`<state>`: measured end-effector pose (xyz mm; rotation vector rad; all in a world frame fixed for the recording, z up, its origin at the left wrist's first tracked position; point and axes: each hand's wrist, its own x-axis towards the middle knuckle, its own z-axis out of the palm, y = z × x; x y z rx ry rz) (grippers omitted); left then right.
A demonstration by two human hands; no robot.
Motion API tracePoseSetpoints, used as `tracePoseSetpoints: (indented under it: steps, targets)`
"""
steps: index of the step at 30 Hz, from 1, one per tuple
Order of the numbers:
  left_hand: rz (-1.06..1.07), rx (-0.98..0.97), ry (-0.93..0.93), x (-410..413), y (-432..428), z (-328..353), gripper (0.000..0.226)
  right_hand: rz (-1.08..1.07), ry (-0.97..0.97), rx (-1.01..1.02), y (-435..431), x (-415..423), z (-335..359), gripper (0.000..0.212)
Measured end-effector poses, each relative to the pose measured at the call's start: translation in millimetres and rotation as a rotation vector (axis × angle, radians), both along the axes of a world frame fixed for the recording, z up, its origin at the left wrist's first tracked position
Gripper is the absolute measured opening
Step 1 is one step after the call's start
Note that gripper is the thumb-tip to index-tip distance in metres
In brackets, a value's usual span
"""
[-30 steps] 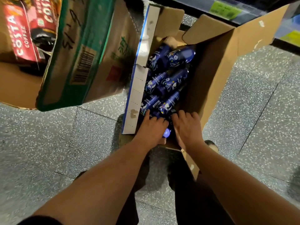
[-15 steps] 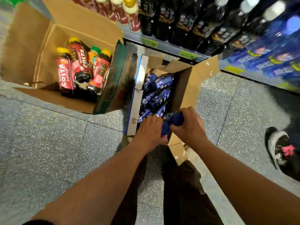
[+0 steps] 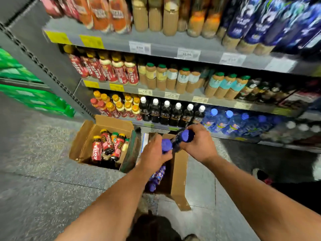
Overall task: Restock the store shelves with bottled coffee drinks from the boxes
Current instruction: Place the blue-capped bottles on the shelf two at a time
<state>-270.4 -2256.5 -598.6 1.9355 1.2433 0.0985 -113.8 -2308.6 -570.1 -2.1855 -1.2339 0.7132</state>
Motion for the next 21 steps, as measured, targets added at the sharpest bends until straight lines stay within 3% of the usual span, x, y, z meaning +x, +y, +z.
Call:
tracePoseSetpoints:
  steps: [8, 16, 21]
  targets:
    - [0.161, 0.142, -0.154, 20, 2, 140, 0.028, -0.104, 0.180, 0.188, -9, 36, 140, 0.023]
    - [0.231, 0.253, -0.366, 42, -5, 264, 0.040, -0.074, 0.250, 0.402, -19, 49, 258, 0.029]
    - [0.246, 0.248, -0.476, 61, -15, 309, 0.021, -0.144, 0.280, 0.521, -32, 56, 305, 0.029]
